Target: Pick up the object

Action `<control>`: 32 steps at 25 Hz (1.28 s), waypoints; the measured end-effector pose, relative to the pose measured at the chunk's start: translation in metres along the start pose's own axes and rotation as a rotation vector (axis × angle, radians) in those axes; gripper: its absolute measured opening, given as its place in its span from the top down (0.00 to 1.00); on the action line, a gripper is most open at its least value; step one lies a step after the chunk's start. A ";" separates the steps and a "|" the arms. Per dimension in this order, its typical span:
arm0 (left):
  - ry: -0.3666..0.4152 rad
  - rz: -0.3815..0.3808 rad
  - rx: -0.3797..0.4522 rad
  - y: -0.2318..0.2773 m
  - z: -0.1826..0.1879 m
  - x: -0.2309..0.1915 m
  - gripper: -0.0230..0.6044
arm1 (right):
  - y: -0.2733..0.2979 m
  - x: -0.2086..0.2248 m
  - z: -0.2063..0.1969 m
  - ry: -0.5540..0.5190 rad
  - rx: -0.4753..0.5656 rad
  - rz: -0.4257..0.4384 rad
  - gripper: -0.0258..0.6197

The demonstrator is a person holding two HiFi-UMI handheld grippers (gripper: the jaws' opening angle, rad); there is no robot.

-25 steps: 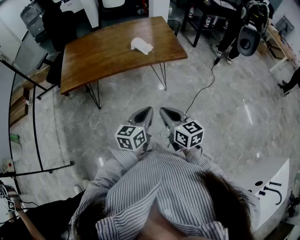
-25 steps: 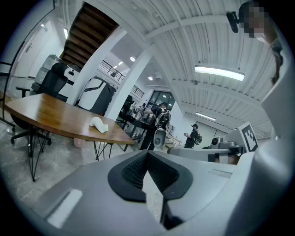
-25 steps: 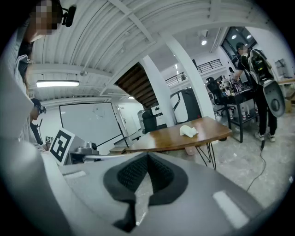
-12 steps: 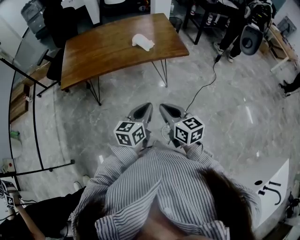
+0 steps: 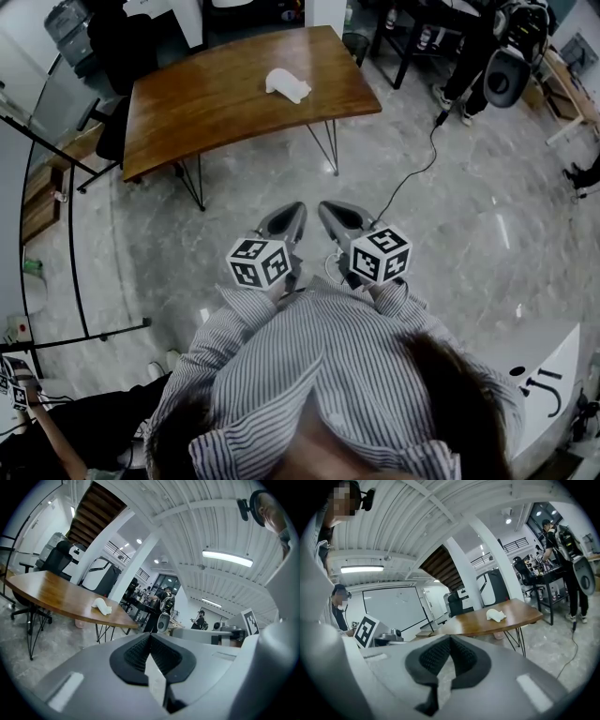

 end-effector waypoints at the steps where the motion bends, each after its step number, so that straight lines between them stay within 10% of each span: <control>1: 0.000 0.002 0.002 0.003 0.000 -0.001 0.97 | 0.001 0.004 0.001 0.008 0.004 0.003 0.96; 17: -0.081 0.020 -0.032 0.050 -0.024 -0.012 0.97 | 0.018 0.057 -0.001 0.117 0.002 0.023 0.96; 32: -0.122 -0.049 -0.033 0.185 0.045 -0.142 0.97 | 0.175 0.145 0.039 0.053 0.008 -0.072 0.96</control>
Point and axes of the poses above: the fingertips, and each gripper's own axes: y forward along the fingers, x to its right, z out of its top, the point moved 7 cm from there along -y, backward along the fingers, and after that the axes turned 13 degrees about x, right-handed, at the moved point
